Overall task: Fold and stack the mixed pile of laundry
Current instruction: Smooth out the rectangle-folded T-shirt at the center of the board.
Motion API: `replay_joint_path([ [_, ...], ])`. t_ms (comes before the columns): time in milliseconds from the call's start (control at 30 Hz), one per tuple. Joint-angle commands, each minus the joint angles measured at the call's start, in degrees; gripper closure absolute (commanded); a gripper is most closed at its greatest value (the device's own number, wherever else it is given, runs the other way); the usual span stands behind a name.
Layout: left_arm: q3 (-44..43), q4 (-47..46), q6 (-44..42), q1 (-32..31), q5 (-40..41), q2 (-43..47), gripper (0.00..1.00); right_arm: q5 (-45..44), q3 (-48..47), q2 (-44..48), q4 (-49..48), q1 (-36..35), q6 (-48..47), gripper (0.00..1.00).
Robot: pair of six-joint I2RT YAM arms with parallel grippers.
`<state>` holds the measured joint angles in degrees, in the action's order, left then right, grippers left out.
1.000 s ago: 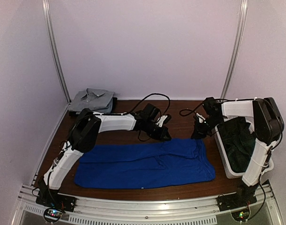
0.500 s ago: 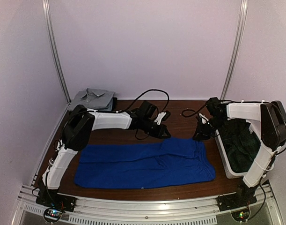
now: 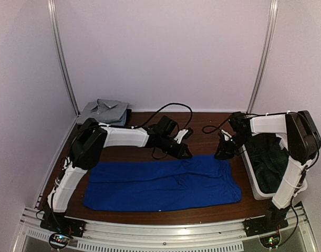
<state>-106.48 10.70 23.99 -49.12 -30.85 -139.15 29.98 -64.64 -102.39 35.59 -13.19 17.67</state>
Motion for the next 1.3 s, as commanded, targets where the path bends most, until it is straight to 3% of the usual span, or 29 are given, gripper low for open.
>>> replay_joint_path([
  [0,0.69,-1.25,-1.53,-0.18,0.04,3.41,1.00,-1.27,-3.30,-2.89,-1.09,0.28,-0.71,0.76],
  [100,0.60,-1.21,-1.75,-0.18,0.17,3.39,1.00,-2.55,-4.72,-4.54,-0.58,0.27,-0.96,0.64],
  [167,0.54,-1.21,-1.80,-0.14,0.27,3.43,1.00,-2.71,-5.52,-5.28,-0.43,0.29,-1.31,0.64],
  [333,0.45,-1.21,-2.00,-0.18,0.35,3.36,1.00,-2.05,-7.09,-6.25,0.15,0.31,-2.01,0.73],
  [567,-0.16,-0.35,-2.42,-0.18,0.83,3.27,1.00,-0.61,-7.05,-4.88,1.24,0.27,-2.55,0.97],
  [867,2.33,-0.33,-4.49,-0.18,2.40,7.15,1.00,1.90,-2.86,3.75,2.70,0.17,-2.82,1.00],
  [1267,15.63,-4.03,-13.81,-3.54,2.45,15.90,1.00,7.96,8.57,14.80,1.06,-1.57,-1.51,1.00],
])
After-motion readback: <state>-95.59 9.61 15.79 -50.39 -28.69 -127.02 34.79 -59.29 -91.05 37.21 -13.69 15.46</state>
